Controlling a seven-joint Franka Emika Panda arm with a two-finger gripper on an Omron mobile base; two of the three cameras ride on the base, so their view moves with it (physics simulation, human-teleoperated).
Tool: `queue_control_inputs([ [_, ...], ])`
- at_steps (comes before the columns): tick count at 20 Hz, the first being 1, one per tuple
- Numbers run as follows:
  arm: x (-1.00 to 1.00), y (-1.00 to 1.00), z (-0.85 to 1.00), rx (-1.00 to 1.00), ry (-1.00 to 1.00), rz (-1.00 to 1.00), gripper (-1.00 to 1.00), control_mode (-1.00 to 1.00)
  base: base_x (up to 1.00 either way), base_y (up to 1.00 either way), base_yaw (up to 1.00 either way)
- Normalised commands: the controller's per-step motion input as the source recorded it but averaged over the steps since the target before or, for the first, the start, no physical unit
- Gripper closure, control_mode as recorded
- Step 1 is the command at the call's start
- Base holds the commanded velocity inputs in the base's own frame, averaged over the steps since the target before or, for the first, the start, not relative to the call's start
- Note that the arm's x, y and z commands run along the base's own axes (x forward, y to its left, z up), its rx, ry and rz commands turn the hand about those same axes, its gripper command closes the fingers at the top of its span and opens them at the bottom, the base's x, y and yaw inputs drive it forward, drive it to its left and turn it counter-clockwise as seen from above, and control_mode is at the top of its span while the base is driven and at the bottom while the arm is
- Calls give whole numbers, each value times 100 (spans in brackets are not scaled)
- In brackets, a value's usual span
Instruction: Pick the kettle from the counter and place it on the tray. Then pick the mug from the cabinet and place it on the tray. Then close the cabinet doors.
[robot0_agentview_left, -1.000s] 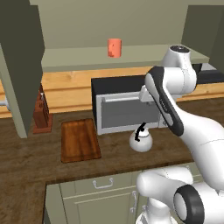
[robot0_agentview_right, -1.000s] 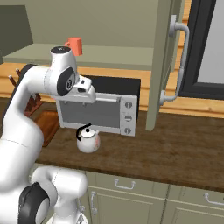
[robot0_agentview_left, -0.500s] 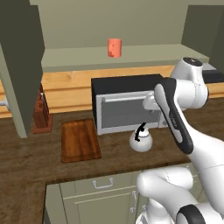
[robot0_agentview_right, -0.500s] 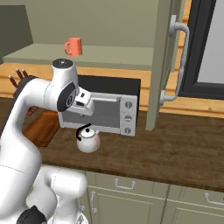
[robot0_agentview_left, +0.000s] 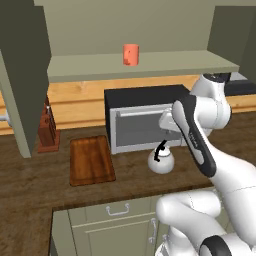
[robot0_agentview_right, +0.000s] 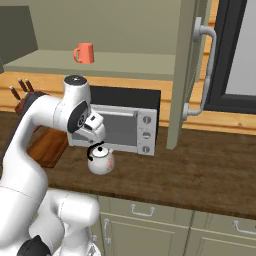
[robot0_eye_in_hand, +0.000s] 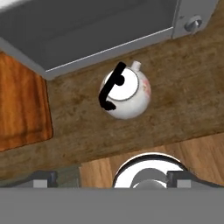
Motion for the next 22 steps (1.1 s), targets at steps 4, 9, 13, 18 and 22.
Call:
queue_control_inputs([
  [4, 3, 24, -47, 0, 13, -21, -100, -100, 0, 0, 0],
  [9, 14, 16, -41, -8, 0, -18, -100, -100, 0, 0, 0],
  [13, 30, 5, -32, 0, 1, -14, -100, -100, 0, 0, 0],
  [18, 29, 6, -40, 0, 4, -6, -100, -100, 0, 0, 0],
  [22, 31, 5, -35, 0, 0, -1, -100, -100, 0, 0, 0],
])
